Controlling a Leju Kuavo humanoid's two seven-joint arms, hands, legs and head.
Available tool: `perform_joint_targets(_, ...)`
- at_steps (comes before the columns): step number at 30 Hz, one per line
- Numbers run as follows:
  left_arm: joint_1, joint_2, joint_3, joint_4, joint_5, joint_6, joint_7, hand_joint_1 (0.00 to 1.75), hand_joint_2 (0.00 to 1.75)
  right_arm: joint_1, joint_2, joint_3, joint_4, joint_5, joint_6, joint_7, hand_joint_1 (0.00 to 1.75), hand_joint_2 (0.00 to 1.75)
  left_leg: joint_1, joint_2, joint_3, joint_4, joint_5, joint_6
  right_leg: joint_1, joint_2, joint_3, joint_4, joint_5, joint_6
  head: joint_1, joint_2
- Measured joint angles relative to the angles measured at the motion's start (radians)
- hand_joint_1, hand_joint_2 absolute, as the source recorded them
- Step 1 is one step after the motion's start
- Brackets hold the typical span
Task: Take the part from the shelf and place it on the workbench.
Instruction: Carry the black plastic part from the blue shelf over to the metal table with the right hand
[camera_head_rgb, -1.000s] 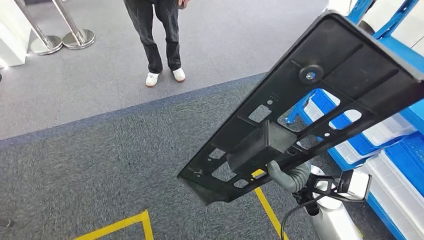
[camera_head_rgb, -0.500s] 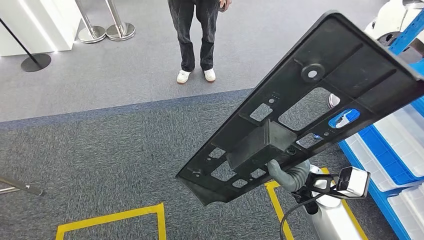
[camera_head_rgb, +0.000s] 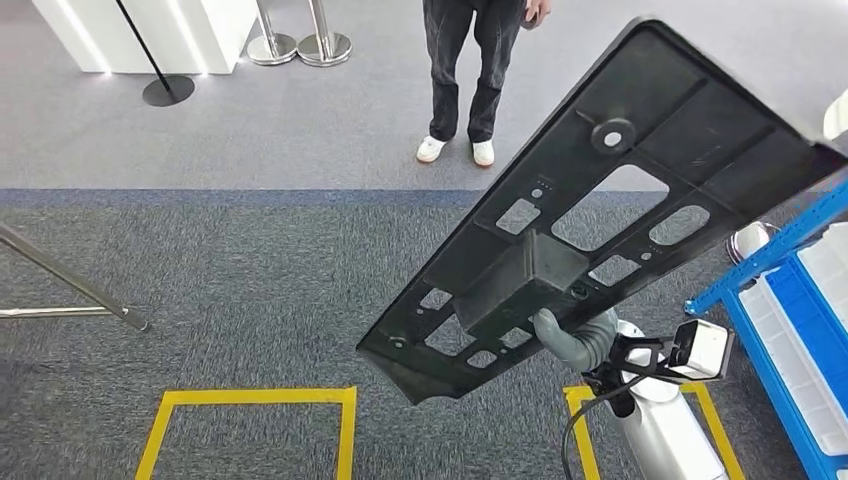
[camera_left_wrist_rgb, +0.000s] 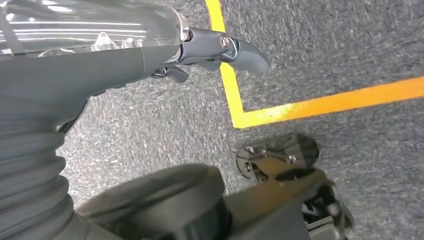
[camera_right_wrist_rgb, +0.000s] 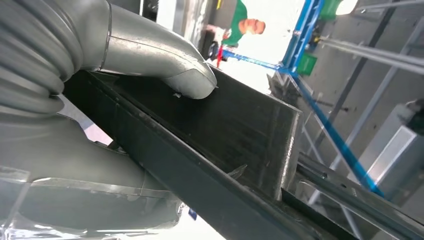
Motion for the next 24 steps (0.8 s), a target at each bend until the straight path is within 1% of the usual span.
perform_joint_targets(1,0.001,0.0,0.0,0.0,0.0,0.001,-0.002,0.0,1.75,-0.005,0.001,0.001,0.003,0.0,0.0,0.0,1.75,1.75,0.001,-0.011,-0.001,-0.002,0.003,0.006,-0.001,-0.005,0.0,0.001,-0.002,0.005,0.0,0.0)
perform_joint_targets(2,0.002,0.0,0.0,0.0,0.0,0.001,-0.003,0.0,1.75,-0.008,0.002,0.002,0.004,0.0,0.0,0.0,1.75,1.75,0.002,-0.021,-0.002,-0.005,0.007,0.012,-0.003,0.004,-0.002,0.008,-0.01,0.01,0.0,0.0)
perform_joint_targets(3,0.002,0.0,0.0,0.0,-0.001,0.002,-0.004,0.0,1.75,-0.01,0.003,0.003,0.006,0.0,0.0,0.001,1.75,1.75,0.004,-0.03,-0.002,-0.009,0.011,0.018,-0.007,0.025,-0.011,0.03,-0.028,0.016,0.0,0.0)
perform_joint_targets(4,0.001,0.0,0.0,0.0,-0.002,0.002,-0.006,0.0,1.75,-0.009,0.004,0.004,0.006,0.001,-0.002,0.002,1.75,1.75,0.006,-0.04,-0.002,-0.012,0.015,0.023,-0.011,0.054,-0.031,0.076,-0.057,0.02,0.0,0.0)
perform_joint_targets(5,0.0,0.0,0.0,0.0,-0.004,0.002,-0.007,0.0,1.75,-0.004,0.004,0.004,0.006,0.002,-0.006,0.002,1.75,1.75,0.006,-0.05,-0.004,-0.012,0.016,0.025,-0.014,0.082,-0.06,0.143,-0.092,0.023,0.0,0.0)
perform_joint_targets(6,0.0,0.0,0.0,0.0,-0.006,0.001,-0.008,0.0,1.75,0.004,0.005,0.004,0.006,0.003,-0.01,0.003,1.75,1.75,0.005,-0.062,-0.006,-0.011,0.018,0.027,-0.016,0.097,-0.095,0.216,-0.124,0.025,0.0,0.0)
perform_joint_targets(7,0.001,0.0,0.0,0.0,-0.007,0.0,-0.009,0.0,1.75,0.016,0.005,0.003,0.006,0.006,-0.014,0.003,1.75,1.75,0.005,-0.074,-0.007,-0.01,0.018,0.027,-0.017,0.105,-0.123,0.274,-0.142,0.027,0.0,0.0)
perform_joint_targets(8,0.003,0.0,0.0,0.0,-0.009,-0.001,-0.009,0.0,1.75,0.029,0.005,0.003,0.004,0.008,-0.017,0.002,1.75,1.75,0.005,-0.087,-0.008,-0.009,0.018,0.027,-0.017,0.107,-0.136,0.297,-0.14,0.027,0.0,0.0)
perform_joint_targets(9,0.004,0.0,0.0,0.0,-0.009,-0.002,-0.009,0.0,1.75,0.04,0.005,0.002,0.001,0.011,-0.019,0.001,1.75,1.75,0.005,-0.1,-0.008,-0.007,0.018,0.026,-0.018,0.11,-0.129,0.277,-0.117,0.026,0.0,0.0)
perform_joint_targets(10,0.005,0.0,0.0,0.0,-0.01,-0.003,-0.009,0.0,1.75,0.049,0.005,0.001,-0.004,0.014,-0.02,0.0,1.75,1.75,0.005,-0.113,-0.008,-0.005,0.018,0.024,-0.02,0.116,-0.103,0.22,-0.079,0.025,0.0,0.0)
perform_joint_targets(11,0.005,0.0,0.0,0.0,-0.01,-0.004,-0.009,0.0,1.75,0.054,0.005,-0.001,-0.009,0.015,-0.021,-0.001,1.75,1.75,0.006,-0.125,-0.008,-0.002,0.017,0.022,-0.023,0.137,-0.07,0.146,-0.044,0.023,0.0,0.0)
perform_joint_targets(12,0.003,0.0,0.0,0.0,-0.01,-0.004,-0.009,0.0,1.75,0.058,0.005,-0.003,-0.013,0.016,-0.021,-0.002,1.75,1.75,0.005,-0.137,-0.012,0.001,0.018,0.017,-0.026,0.164,-0.042,0.08,-0.018,0.022,0.0,0.0)
perform_joint_targets(13,0.001,0.0,0.0,0.0,-0.011,-0.004,-0.009,0.0,1.75,0.062,0.005,-0.005,-0.016,0.016,-0.023,-0.003,1.75,1.75,0.006,-0.147,-0.017,0.003,0.019,0.011,-0.028,0.186,-0.026,0.037,-0.003,0.021,0.0,0.0)
perform_joint_targets(14,0.001,0.0,0.0,0.0,-0.011,-0.004,-0.009,0.0,1.75,0.066,0.006,-0.007,-0.018,0.016,-0.023,-0.004,1.75,1.75,0.007,-0.156,-0.023,0.004,0.021,0.005,-0.028,0.202,-0.021,0.02,-0.002,0.02,0.0,0.0)
perform_joint_targets(15,0.0,0.0,0.0,0.0,-0.011,-0.005,-0.009,0.0,1.75,0.071,0.006,-0.009,-0.019,0.016,-0.024,-0.005,1.75,1.75,0.009,-0.167,-0.028,0.004,0.025,-0.002,-0.026,0.202,-0.022,0.018,-0.002,0.018,0.0,0.0)
perform_joint_targets(16,0.0,0.0,0.0,0.0,-0.011,-0.005,-0.01,0.0,1.75,0.074,0.006,-0.01,-0.021,0.017,-0.025,-0.005,1.75,1.75,0.01,-0.177,-0.031,0.001,0.028,-0.008,-0.025,0.191,-0.023,0.018,0.0,0.013,0.0,0.0)
perform_joint_targets(17,0.001,0.0,0.0,0.0,-0.012,-0.005,-0.01,0.0,1.75,0.075,0.006,-0.012,-0.023,0.017,-0.026,-0.005,1.75,1.75,0.01,-0.173,-0.034,0.004,0.026,-0.013,-0.026,0.179,-0.021,0.014,0.002,0.007,0.0,0.0)
perform_joint_targets(18,0.001,0.0,0.0,0.0,-0.014,-0.005,-0.01,0.0,1.75,0.077,0.006,-0.013,-0.027,0.017,-0.027,-0.006,1.75,1.75,0.008,-0.154,-0.041,0.018,0.015,-0.018,-0.026,0.166,-0.019,0.01,0.004,0.0,0.0,0.0)
perform_joint_targets(19,0.001,0.0,0.0,0.0,-0.015,-0.006,-0.01,0.0,1.75,0.08,0.006,-0.015,-0.032,0.017,-0.028,-0.006,1.75,1.75,0.006,-0.127,-0.055,0.051,-0.008,-0.021,-0.026,0.152,-0.017,0.005,0.007,-0.007,0.0,0.0)
perform_joint_targets(20,0.0,0.0,0.0,0.0,-0.017,-0.007,-0.01,0.0,1.75,0.085,0.005,-0.018,-0.037,0.017,-0.028,-0.006,1.75,1.75,0.005,-0.095,-0.077,0.105,-0.04,-0.022,-0.025,0.137,-0.016,0.002,0.008,-0.012,-0.001,0.0)
perform_joint_targets(21,-0.001,0.0,0.0,0.0,-0.018,-0.008,-0.01,0.0,1.75,0.091,0.004,-0.021,-0.042,0.018,-0.029,-0.005,1.75,1.75,0.004,-0.073,-0.105,0.171,-0.076,-0.024,-0.021,0.122,-0.015,0.002,0.007,-0.015,-0.001,0.0)
perform_joint_targets(22,-0.003,0.0,0.0,0.0,-0.019,-0.009,-0.01,0.0,1.75,0.096,0.003,-0.023,-0.045,0.018,-0.029,-0.004,1.75,1.75,0.004,-0.064,-0.13,0.234,-0.104,-0.024,-0.018,0.107,-0.015,0.002,0.006,-0.017,-0.001,0.0)
perform_joint_targets(23,-0.004,0.0,0.0,0.0,-0.02,-0.011,-0.009,0.0,1.75,0.098,0.003,-0.024,-0.047,0.019,-0.03,-0.001,1.75,1.75,0.005,-0.06,-0.143,0.275,-0.117,-0.024,-0.016,0.091,-0.015,0.003,0.006,-0.018,-0.001,0.0)
perform_joint_targets(24,-0.005,0.0,0.0,0.0,-0.021,-0.012,-0.008,0.0,1.75,0.1,0.002,-0.024,-0.05,0.02,-0.031,0.002,1.75,1.75,0.004,-0.058,-0.138,0.279,-0.112,-0.023,-0.014,0.077,-0.015,0.003,0.005,-0.019,-0.001,0.0)
